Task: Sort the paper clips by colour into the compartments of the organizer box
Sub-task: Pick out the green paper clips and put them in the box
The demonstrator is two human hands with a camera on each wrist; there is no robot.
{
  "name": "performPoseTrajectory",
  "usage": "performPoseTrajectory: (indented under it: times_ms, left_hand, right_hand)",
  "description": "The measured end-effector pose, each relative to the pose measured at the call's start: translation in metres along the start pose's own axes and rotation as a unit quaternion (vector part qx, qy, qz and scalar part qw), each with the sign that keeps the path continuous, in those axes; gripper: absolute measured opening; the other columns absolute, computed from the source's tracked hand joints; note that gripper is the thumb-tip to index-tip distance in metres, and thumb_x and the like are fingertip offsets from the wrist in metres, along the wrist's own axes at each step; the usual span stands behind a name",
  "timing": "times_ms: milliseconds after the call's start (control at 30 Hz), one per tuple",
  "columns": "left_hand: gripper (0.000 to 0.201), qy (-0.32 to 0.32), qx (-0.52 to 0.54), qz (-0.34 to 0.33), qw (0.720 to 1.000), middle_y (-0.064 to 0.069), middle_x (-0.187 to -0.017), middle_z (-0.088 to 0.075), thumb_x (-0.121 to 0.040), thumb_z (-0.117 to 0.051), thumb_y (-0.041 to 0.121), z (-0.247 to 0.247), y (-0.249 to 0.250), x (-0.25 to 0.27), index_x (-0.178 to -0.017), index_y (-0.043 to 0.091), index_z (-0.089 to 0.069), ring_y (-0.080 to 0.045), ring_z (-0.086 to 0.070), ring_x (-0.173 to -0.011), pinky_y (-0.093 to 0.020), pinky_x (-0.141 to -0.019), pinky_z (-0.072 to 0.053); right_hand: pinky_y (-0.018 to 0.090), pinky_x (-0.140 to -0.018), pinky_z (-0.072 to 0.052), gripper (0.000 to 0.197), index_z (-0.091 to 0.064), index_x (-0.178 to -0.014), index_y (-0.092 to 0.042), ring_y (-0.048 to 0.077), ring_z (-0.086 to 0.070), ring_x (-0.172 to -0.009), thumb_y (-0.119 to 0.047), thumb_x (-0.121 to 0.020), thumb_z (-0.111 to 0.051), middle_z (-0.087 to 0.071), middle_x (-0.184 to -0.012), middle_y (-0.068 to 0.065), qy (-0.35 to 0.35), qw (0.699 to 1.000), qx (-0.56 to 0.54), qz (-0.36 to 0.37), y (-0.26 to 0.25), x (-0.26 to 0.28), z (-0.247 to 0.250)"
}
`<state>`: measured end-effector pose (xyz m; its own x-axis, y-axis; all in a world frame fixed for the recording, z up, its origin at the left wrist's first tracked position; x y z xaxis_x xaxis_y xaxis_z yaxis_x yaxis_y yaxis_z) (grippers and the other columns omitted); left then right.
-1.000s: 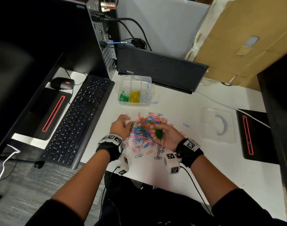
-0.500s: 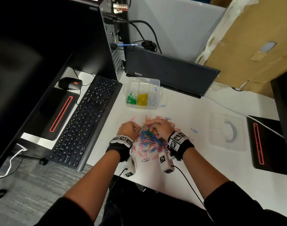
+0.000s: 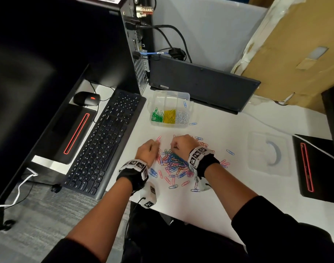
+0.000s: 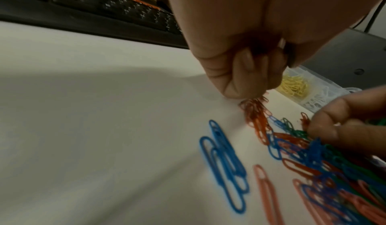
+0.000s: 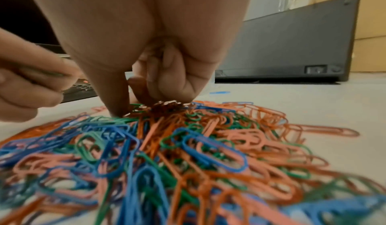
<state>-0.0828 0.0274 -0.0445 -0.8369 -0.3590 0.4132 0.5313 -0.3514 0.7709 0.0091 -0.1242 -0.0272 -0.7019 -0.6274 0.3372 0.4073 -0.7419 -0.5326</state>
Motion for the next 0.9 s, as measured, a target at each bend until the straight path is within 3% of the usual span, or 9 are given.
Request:
performPoseTrajectory:
  times_ms: [100,200,333,400,467,533,633,733,900]
  left_hand:
    - [0.012,0.011,0.03,0.001,0.999,-0.004,-0.07,-0.061,-0.099,-0.046,0.021,0.0,-0.003,0.001,-0.101,0.023,-0.057,-0.015,-0.054,-0.057,-0.024,-0.055,-0.042]
    - [0.031,0.024,0.026,-0.022,0.999,-0.002,-0.073,-0.061,-0.098,-0.038,0.006,-0.001,-0.001,0.003,-0.115,0.022,-0.059,-0.015,-0.055,-0.06,-0.022,-0.06,-0.045]
    - [0.032,0.025,-0.014,-0.016,0.999,-0.011,-0.078,-0.069,-0.096,-0.038,0.008,-0.007,0.004,0.003,-0.095,0.018,-0.068,-0.02,-0.057,-0.061,-0.025,-0.06,-0.044]
    - [0.026,0.039,-0.069,-0.019,0.997,-0.01,-0.083,-0.071,-0.095,-0.044,0.018,-0.01,0.011,0.003,-0.093,0.015,-0.07,-0.025,-0.063,-0.072,-0.03,-0.068,-0.049]
    - [0.02,0.062,-0.113,-0.016,0.992,-0.005,-0.082,-0.069,-0.089,-0.054,0.028,-0.013,0.014,0.003,-0.092,0.016,-0.07,-0.024,-0.062,-0.078,-0.029,-0.071,-0.049]
    - [0.015,0.078,-0.14,-0.006,0.987,0.003,-0.077,-0.066,-0.081,-0.065,0.035,-0.015,0.015,0.004,-0.084,0.021,-0.068,-0.019,-0.061,-0.075,-0.024,-0.068,-0.047]
    - [0.02,0.074,-0.172,0.017,0.982,0.008,-0.079,-0.067,-0.076,-0.074,0.042,-0.017,0.013,0.002,-0.08,0.022,-0.07,-0.015,-0.061,-0.076,-0.023,-0.073,-0.05]
    - [0.018,0.056,-0.178,0.033,0.982,0.008,-0.08,-0.07,-0.078,-0.073,0.039,-0.019,0.015,-0.002,-0.075,0.021,-0.073,-0.015,-0.065,-0.079,-0.026,-0.075,-0.053]
    - [0.02,-0.021,-0.167,0.059,0.984,0.007,-0.087,-0.072,-0.084,-0.068,0.035,-0.023,0.019,-0.007,-0.069,0.022,-0.072,-0.015,-0.063,-0.077,-0.02,-0.069,-0.047]
  right_hand:
    - [0.029,-0.076,-0.054,0.004,-0.075,-0.079,-0.012,0.013,-0.064,-0.078,-0.013,-0.083,-0.073,-0.074,-0.087,0.001,0.003,0.998,-0.064,0.001,0.01,0.003,-0.002]
    - [0.023,-0.072,-0.053,0.007,-0.079,-0.082,-0.016,0.01,-0.065,-0.077,-0.022,-0.08,-0.08,-0.074,-0.084,-0.001,0.052,0.987,-0.154,-0.022,0.025,0.012,-0.001]
    - [0.022,-0.066,-0.052,0.004,-0.078,-0.078,-0.024,0.006,-0.058,-0.061,-0.024,-0.076,-0.081,-0.067,-0.065,-0.009,0.103,0.982,-0.157,-0.035,0.041,0.019,0.005]
    - [0.029,-0.064,-0.055,0.008,-0.076,-0.082,-0.025,0.008,-0.052,-0.054,-0.023,-0.076,-0.082,-0.058,-0.057,-0.009,0.087,0.989,-0.119,-0.022,0.038,0.018,0.007]
    - [0.027,-0.066,-0.055,0.011,-0.076,-0.087,-0.026,0.001,-0.05,-0.054,-0.023,-0.078,-0.08,-0.052,-0.056,-0.016,0.063,0.994,-0.087,-0.011,0.029,0.015,0.011]
    - [0.02,-0.068,-0.046,0.013,-0.076,-0.095,-0.026,-0.002,-0.049,-0.06,-0.022,-0.082,-0.076,-0.054,-0.066,-0.021,0.038,0.999,-0.034,0.004,0.018,0.013,0.014]
    - [0.02,-0.07,-0.046,0.008,-0.076,-0.092,-0.026,0.005,-0.054,-0.073,-0.022,-0.085,-0.073,-0.068,-0.088,-0.011,0.022,0.999,0.027,0.009,0.009,0.013,0.016]
    - [0.025,-0.072,-0.053,0.007,-0.075,-0.081,-0.024,0.009,-0.058,-0.073,-0.018,-0.083,-0.071,-0.071,-0.088,-0.008,0.019,0.999,0.035,-0.006,0.012,0.014,0.016]
    - [0.025,-0.068,-0.05,0.01,-0.072,-0.079,-0.025,0.013,-0.062,-0.075,-0.019,-0.084,-0.067,-0.067,-0.085,-0.01,0.007,0.998,0.062,-0.014,0.018,0.017,0.018]
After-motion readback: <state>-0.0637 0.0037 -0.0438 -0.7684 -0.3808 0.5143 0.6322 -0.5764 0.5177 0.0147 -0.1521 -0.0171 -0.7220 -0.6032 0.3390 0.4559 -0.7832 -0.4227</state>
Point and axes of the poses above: each hand's wrist, its own x-axis away from the middle knuckle, its own z-axis out of the back of the hand, y = z × x, the point moved 2 cm from there along -x, towards the middle knuckle
